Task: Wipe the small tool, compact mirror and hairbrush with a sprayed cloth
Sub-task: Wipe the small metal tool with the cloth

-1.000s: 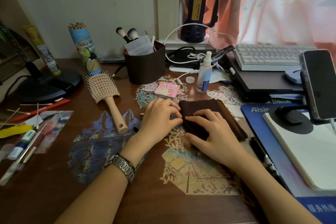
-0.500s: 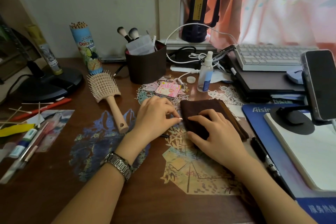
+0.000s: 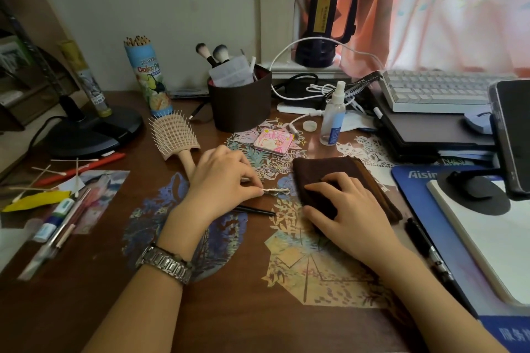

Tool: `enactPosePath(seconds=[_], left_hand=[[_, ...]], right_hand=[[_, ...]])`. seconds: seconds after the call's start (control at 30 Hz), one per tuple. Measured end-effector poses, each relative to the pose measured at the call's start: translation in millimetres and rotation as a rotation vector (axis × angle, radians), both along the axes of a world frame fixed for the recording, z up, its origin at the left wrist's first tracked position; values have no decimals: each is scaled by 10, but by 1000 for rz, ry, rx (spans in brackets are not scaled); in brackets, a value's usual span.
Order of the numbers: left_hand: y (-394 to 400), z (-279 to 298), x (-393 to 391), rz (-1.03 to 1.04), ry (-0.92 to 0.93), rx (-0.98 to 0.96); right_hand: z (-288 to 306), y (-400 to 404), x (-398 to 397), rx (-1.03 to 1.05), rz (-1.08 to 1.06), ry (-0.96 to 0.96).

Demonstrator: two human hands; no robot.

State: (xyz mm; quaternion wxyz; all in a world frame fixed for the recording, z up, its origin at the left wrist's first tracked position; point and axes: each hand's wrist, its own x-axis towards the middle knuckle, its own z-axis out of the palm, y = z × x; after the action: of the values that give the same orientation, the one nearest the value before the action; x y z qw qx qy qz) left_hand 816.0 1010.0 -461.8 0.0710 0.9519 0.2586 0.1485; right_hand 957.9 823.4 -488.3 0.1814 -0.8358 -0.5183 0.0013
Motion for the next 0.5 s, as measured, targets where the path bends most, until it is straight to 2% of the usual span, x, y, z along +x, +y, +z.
enactPosePath(seconds=[0.23,0.5], left_hand=[[74,30,-98,95,48,77],[140,-25,-105,178,-14,105]], right_hand=[[5,28,-45,11,-4,-16],[25,67,-50,20,-9,-4]])
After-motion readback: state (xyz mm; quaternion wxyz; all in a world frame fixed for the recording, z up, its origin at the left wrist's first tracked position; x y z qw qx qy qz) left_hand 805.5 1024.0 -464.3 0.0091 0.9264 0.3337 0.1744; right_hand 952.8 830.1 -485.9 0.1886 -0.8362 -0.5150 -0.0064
